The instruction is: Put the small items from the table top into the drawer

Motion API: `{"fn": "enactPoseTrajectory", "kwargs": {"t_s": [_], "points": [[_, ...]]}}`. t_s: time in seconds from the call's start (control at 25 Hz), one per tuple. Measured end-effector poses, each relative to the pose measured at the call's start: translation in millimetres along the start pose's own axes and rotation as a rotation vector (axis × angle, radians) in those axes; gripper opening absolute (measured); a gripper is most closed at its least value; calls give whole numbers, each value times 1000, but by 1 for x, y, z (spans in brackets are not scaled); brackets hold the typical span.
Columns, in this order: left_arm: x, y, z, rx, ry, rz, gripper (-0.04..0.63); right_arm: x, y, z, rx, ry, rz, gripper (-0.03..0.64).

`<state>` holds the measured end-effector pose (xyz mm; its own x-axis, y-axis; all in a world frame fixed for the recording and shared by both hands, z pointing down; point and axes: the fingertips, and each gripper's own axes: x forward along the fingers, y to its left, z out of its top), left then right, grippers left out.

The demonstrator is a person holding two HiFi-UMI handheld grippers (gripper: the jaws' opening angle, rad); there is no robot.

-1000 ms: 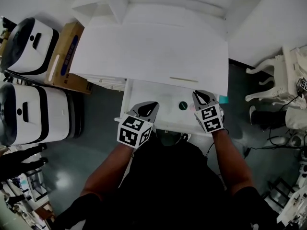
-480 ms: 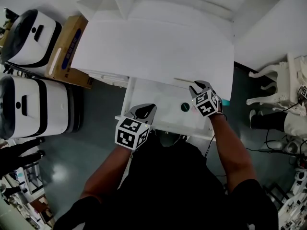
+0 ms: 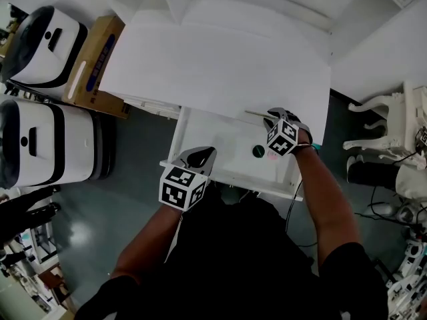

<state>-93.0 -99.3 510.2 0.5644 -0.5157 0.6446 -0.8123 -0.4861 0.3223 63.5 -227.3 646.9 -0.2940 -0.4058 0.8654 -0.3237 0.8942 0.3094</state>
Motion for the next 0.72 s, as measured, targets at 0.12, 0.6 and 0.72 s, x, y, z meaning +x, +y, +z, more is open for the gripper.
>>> {"fn": "enactPoseTrajectory", "kwargs": {"t_s": [0.12,0.6,0.72], "points": [[0,2,1,-5,3,3,3,5,1,-3,-33,24,42,106],[0,13,-7,-51,13,20,3,13,4,-1,-9,109,273,104],[-1,16,-8,-66,3,32,3,13,3,0,46,126,333,103]]}}
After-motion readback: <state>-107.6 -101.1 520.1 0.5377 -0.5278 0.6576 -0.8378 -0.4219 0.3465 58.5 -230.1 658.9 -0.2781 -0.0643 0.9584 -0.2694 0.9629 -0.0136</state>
